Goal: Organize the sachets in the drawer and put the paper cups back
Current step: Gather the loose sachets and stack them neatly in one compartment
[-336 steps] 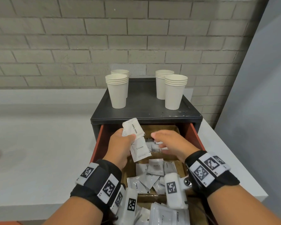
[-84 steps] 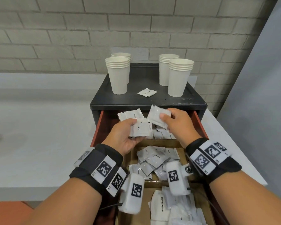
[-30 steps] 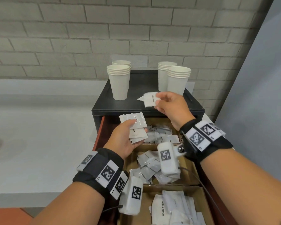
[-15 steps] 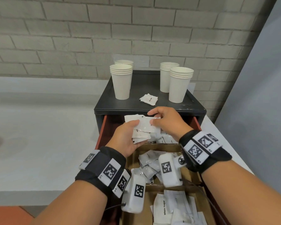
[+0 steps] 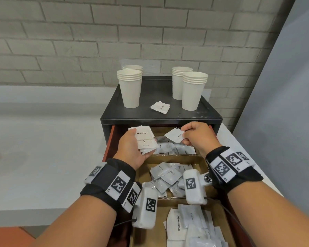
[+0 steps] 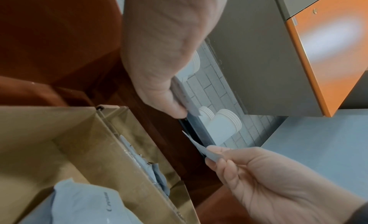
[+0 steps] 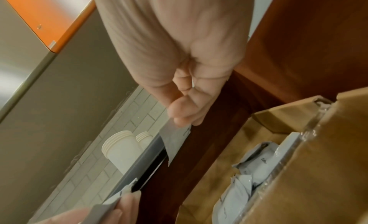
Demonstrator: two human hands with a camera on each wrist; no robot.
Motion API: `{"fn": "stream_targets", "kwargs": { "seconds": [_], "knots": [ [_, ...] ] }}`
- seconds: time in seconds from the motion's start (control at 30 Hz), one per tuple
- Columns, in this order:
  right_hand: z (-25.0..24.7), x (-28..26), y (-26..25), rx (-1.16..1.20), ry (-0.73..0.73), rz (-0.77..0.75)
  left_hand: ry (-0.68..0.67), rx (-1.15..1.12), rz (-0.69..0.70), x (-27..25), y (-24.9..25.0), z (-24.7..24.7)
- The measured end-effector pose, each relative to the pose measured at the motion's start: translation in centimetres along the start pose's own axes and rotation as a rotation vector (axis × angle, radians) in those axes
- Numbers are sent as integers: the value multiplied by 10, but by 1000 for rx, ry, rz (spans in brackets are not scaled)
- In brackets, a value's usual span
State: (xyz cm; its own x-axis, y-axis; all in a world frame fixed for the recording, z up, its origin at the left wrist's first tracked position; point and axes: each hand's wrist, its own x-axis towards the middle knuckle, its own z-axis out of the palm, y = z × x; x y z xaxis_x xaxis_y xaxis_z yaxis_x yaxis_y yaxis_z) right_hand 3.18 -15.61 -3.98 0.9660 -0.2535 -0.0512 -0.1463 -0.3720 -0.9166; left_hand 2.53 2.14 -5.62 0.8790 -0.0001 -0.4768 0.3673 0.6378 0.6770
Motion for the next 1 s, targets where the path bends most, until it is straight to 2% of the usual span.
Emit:
{"fn": "stream_targets", "kwargs": {
  "seconds": [0.43,0.7,1.0],
  "knots": [
    [1,-2,3,-1,-43,-4,-4,18,-2,-1,-1,0],
    [1,-1,7,4,17,-3,22,30,0,-2,0,2],
    [4,1,9,4,9,-13,-7,51,0,-4,0,1]
  ]
}}
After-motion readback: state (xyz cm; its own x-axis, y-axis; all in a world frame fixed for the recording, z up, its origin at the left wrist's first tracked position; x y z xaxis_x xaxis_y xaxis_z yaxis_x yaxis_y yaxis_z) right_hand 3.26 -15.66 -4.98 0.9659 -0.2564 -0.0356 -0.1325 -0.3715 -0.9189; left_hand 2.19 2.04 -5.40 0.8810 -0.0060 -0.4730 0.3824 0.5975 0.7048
